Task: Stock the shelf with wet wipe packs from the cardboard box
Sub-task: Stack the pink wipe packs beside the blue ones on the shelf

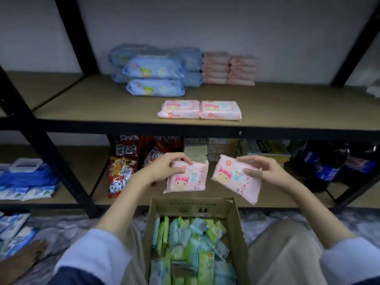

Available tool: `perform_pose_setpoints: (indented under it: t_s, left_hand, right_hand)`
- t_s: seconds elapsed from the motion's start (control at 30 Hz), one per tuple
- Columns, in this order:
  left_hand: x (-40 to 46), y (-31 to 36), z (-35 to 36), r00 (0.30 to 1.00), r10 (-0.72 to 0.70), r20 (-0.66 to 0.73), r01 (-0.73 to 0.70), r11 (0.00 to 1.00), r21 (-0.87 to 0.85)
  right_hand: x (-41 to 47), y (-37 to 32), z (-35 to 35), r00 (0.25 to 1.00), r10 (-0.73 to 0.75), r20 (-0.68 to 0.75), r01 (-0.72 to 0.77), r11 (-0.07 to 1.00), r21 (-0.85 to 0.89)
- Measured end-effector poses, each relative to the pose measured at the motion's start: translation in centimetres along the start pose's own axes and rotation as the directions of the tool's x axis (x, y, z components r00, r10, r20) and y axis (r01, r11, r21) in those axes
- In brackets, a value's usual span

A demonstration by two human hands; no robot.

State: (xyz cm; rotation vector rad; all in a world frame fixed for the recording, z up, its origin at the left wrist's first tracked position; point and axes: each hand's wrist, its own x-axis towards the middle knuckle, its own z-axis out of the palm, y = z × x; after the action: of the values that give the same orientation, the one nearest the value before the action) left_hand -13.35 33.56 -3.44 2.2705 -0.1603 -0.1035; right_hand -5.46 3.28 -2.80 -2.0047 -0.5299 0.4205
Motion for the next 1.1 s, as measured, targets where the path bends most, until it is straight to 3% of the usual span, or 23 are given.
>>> perform_pose_setpoints:
  t_s: [0.2,0.33,0.6,0.77,0.93,1.1]
  left_hand:
    - [-0.8,4.4,-6.5,0.939,0.162,-0.303,-0.211,0.968,-0.138]
    - [1.6,6.1,-9.6,0.863,0.147,-0.484,-0.323,0.897,-0.302]
    - [9.8,4.1,-14.1,0.789,0.058,-0.612,-0.290,0.913,-0.287]
    - [12.5,2.9,-14.0,0.818,-0.012,-0.575,-0.184,0.942,-0.281]
    - [12.3,2.1,-13.2,0.950,-0.029,-0.311,-0.045,0.973,-0.227]
    - [12.0,1.9,-13.6,0.982,-0.065,-0.175,0.027,0.976,-0.216]
  right_hand:
    - [0.7,-5.8,-3.1,0.986,-0.092,-0.142,0.104,0.991,0.081]
    - [3.4,-8.9,-4.4,0.972,-0.114,-0.208,0.167,0.950,0.264]
    - [10.9,-11.9,-7.3,0.973,-0.122,-0.196,0.171,0.951,0.257]
    - [14.5,-11.4,-8.0,0.991,-0.047,-0.129,0.079,0.962,0.260]
    - [15.2,-10.1,-7.5,0.999,-0.010,-0.049,0.015,0.995,0.103]
    - [16.0,-9.6,-7.5,0.999,-0.029,0.032,0.029,0.999,-0.030]
